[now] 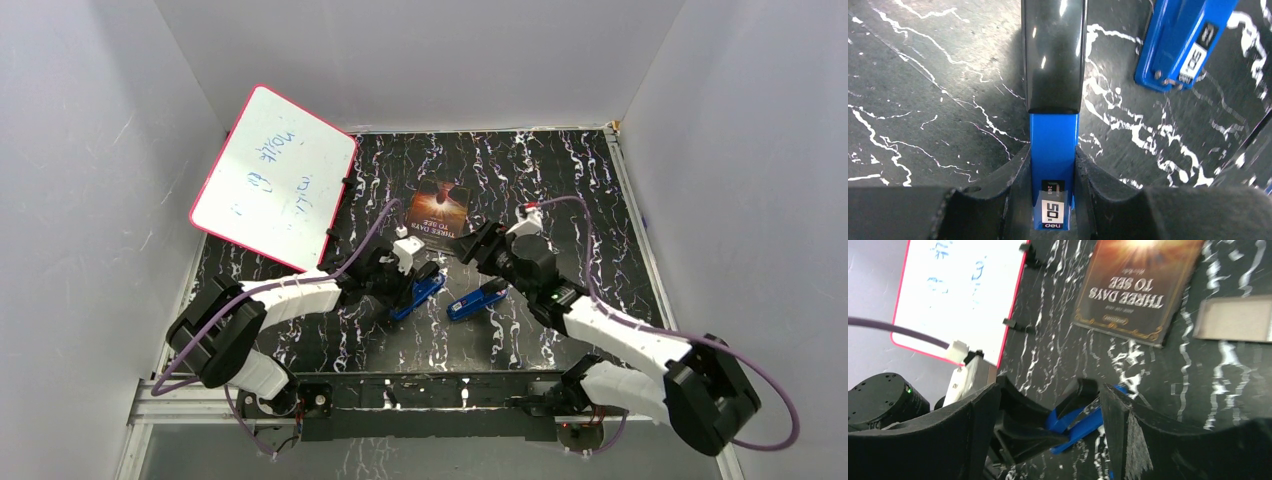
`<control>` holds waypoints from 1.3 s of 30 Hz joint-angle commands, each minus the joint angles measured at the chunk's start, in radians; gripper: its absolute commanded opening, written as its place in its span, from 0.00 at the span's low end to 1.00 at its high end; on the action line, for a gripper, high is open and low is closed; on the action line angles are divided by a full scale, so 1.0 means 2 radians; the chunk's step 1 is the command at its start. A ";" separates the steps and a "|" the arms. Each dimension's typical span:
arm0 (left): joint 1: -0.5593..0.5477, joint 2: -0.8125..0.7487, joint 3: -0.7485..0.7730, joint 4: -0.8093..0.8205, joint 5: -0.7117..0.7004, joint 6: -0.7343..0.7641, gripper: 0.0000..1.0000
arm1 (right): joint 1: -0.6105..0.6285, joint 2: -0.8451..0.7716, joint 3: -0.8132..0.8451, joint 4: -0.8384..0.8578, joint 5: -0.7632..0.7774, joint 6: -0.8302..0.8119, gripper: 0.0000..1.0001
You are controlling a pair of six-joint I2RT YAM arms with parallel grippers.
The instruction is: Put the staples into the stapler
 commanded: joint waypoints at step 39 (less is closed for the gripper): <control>-0.049 -0.008 0.001 0.088 -0.138 -0.195 0.00 | 0.033 0.254 0.093 0.015 -0.093 0.273 0.74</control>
